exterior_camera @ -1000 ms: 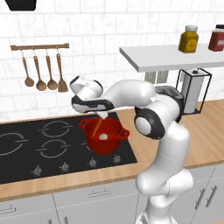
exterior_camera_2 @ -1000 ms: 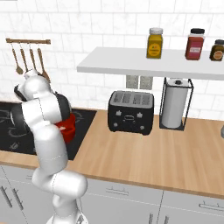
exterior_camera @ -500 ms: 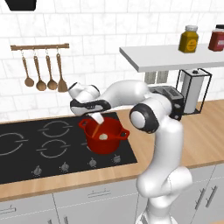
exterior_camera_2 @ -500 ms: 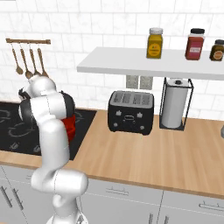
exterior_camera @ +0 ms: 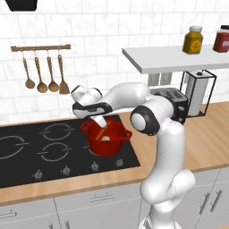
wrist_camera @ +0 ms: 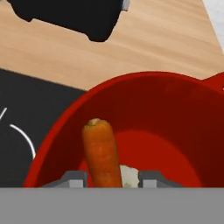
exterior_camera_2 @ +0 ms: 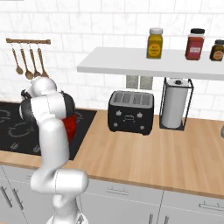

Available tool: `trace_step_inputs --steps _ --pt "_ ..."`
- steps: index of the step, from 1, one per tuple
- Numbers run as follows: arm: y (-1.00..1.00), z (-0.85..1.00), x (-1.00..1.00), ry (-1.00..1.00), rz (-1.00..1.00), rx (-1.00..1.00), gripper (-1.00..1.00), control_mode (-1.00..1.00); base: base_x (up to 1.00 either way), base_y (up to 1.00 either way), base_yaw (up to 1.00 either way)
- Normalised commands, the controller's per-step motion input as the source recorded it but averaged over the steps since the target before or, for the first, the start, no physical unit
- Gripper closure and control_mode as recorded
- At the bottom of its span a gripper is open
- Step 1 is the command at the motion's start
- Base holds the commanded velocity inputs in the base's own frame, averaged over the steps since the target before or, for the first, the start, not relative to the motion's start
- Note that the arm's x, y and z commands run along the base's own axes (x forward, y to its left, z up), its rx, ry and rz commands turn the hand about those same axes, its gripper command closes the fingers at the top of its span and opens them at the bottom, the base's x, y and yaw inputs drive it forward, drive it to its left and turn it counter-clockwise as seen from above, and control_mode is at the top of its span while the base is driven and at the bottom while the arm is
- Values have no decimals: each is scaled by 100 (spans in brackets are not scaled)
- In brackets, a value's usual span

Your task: Put the carrot and garlic in the pot. Retrieve the spatula and lightly stir the vegetables in the pot.

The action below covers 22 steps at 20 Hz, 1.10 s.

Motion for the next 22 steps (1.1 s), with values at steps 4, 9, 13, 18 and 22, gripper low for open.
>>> trace_step_inputs --steps 4,9,13,18,22 --pt "-14 28 -36 -10 0 3 -100 -100 0 0 0" --pt "-14 88 -86 -19 0 15 -100 -100 0 0 0" --pt "-38 100 -98 -20 1 29 -100 -100 0 0 0" --pt "-54 84 -94 -15 10 30 -100 -100 0 0 0" --pt "-43 63 -64 -1 22 21 -100 -100 0 0 0"
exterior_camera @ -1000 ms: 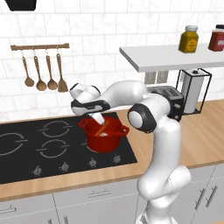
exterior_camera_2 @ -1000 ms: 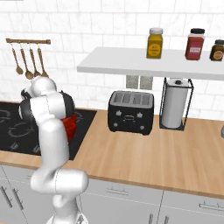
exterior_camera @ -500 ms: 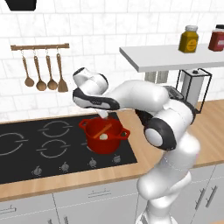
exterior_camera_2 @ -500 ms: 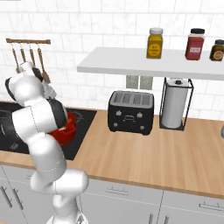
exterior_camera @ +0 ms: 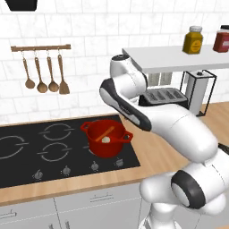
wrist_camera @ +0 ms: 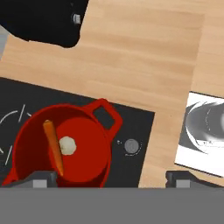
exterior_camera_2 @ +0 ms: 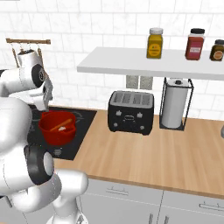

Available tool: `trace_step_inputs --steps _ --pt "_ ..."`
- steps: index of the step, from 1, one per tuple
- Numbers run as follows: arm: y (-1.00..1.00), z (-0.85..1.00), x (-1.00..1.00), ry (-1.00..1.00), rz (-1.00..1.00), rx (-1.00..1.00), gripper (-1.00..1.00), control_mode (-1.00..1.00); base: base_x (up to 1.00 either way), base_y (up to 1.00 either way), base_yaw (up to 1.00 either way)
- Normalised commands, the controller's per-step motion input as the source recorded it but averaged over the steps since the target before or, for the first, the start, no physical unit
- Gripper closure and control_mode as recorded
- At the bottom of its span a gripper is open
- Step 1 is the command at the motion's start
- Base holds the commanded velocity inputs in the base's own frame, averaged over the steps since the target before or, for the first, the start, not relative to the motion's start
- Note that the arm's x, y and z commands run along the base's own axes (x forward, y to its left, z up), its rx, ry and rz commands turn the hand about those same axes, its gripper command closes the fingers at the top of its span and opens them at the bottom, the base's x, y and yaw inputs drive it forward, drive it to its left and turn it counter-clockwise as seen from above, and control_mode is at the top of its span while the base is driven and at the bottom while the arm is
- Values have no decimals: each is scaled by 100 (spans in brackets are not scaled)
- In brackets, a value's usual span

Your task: Put the carrot and garlic in the pot. Retrieve the spatula and lightly stir the vegetables in the pot.

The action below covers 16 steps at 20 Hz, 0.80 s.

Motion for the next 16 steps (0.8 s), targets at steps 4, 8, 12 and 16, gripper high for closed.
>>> trace_step_inputs --steps 4,8,12,16 --pt "-19 62 -31 3 31 10 -100 -100 0 0 0" --pt "-8 28 -15 8 37 2 -100 -100 0 0 0" --pt "-6 7 -25 1 45 0 -100 -100 0 0 0" --pt "0 0 -32 0 43 -1 -100 -100 0 0 0"
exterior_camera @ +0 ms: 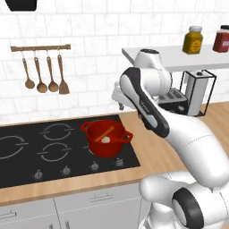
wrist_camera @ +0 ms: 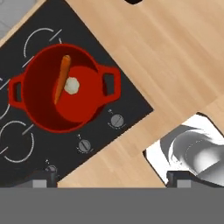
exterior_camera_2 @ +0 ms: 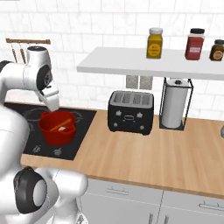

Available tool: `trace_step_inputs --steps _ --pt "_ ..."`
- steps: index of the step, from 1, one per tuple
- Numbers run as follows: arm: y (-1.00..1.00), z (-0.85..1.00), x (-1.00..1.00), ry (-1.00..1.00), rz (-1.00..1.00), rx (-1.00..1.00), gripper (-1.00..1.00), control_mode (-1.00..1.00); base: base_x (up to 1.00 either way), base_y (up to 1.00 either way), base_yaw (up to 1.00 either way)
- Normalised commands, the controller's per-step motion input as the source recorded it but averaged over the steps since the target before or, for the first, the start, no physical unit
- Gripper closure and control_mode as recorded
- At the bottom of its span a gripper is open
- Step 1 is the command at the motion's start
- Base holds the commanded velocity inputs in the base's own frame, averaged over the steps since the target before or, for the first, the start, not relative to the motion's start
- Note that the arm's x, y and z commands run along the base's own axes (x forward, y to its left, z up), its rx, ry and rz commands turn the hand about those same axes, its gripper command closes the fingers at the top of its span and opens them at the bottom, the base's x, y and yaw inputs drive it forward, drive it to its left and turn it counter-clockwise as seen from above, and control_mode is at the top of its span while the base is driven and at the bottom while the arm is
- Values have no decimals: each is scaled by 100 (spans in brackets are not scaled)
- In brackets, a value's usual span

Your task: Put the carrot and garlic in the pot. Retrieve the spatula and lightly stir the vegetables in the pot.

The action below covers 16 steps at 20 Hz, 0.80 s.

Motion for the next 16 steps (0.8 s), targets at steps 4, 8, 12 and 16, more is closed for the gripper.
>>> trace_step_inputs --steps 4,8,12,16 --pt "6 0 -18 -3 4 -7 -100 -100 0 0 0" --pt "0 0 0 0 0 0 -100 100 -66 70 2" --pt "0 0 0 0 0 0 -100 100 -41 100 8" --pt "0 0 0 0 0 0 -100 100 10 100 2"
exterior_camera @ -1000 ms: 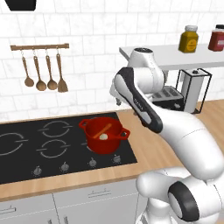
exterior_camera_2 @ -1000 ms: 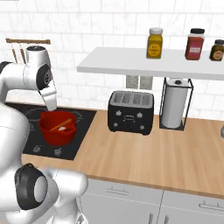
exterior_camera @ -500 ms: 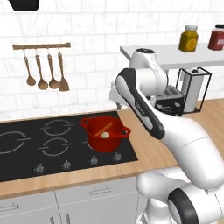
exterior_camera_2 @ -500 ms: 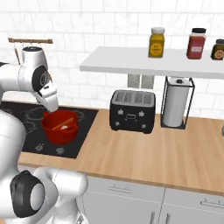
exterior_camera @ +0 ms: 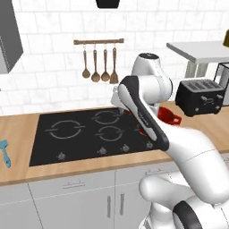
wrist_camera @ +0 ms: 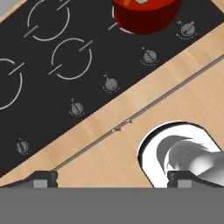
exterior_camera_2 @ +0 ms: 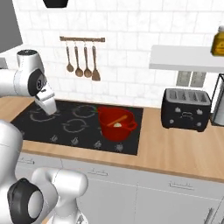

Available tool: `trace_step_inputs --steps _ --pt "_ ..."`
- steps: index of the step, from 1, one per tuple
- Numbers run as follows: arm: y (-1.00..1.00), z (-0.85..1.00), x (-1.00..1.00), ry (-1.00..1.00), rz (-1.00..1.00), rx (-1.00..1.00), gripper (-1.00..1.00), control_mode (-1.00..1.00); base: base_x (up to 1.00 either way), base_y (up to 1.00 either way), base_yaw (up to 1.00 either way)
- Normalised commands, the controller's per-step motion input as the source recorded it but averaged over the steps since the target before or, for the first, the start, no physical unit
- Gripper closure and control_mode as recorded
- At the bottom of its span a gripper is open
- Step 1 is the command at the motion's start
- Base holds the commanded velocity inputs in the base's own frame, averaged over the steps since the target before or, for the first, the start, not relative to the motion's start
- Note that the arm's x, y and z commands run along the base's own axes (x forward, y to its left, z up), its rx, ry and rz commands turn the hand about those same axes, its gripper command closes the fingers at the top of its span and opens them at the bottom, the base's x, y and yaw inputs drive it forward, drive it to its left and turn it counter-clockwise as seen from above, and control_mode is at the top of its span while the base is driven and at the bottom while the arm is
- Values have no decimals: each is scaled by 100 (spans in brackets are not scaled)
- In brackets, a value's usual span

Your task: Put the carrot and garlic in the pot. Retrieve the spatula and lightly stir the vegetables in the pot.

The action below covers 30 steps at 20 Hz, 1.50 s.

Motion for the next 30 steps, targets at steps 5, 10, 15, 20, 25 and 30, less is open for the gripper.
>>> trace_step_inputs --steps 5,10,15,20,25,30 --pt "0 0 0 0 0 0 -100 100 41 90 0" --pt "0 0 0 0 0 0 -100 100 94 54 0" --pt "14 0 8 2 -2 0 -100 -100 36 12 0" --pt "48 -1 -33 0 -55 6 -100 -100 0 0 0" --pt "18 -10 -28 0 -83 13 -100 -100 0 0 0" --pt "5 -24 -21 1 -87 19 -100 -100 0 0 0"
